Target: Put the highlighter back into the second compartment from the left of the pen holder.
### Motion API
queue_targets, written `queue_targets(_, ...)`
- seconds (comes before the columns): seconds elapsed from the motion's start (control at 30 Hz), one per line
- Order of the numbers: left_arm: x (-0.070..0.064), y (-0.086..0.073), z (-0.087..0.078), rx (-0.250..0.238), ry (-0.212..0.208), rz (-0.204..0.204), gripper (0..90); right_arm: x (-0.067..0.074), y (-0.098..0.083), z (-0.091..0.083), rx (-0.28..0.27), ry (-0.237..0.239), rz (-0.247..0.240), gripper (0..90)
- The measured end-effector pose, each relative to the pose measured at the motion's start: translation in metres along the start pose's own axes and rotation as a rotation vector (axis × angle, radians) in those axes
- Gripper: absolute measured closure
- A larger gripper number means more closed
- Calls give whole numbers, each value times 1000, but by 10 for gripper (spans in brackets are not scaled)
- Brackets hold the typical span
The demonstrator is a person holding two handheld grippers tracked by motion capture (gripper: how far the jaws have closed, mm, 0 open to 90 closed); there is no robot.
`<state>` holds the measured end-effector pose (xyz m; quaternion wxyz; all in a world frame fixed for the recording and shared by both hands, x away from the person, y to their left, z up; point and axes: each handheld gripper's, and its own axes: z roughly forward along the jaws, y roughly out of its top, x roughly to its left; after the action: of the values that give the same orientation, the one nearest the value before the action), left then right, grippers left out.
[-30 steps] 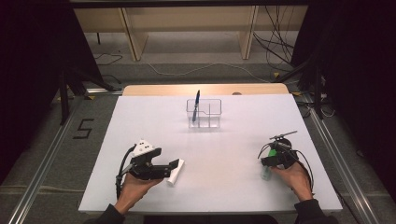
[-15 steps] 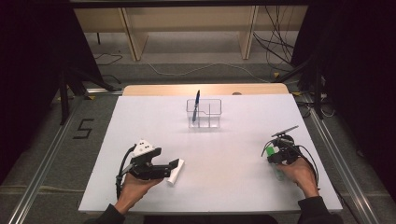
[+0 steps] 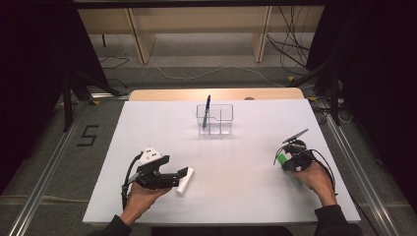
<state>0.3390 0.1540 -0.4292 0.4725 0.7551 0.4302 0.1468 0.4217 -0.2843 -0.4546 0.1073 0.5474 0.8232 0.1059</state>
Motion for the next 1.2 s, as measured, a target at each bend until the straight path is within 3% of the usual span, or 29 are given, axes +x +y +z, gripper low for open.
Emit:
queue_targets(0.5, 0, 0, 1, 2, -4, 2, 174, -1, 5, 0, 34, 7, -26, 672)
queue_targets(0.77, 0, 0, 1, 2, -6, 3, 174, -2, 3, -3, 3, 15, -38, 673)
queue_targets(0.87, 1, 0, 0, -3, -4, 0, 175, -2, 3, -7, -26, 20, -32, 673)
queue_targets(1.0, 2, 0, 0, 0, -7, -4, 174, -4, 2, -15, -88, 79, -15, 674)
queue_targets(1.2, 1, 0, 1, -1, -5, -8, 174, -9, 2, -29, -243, 180, 26, 673)
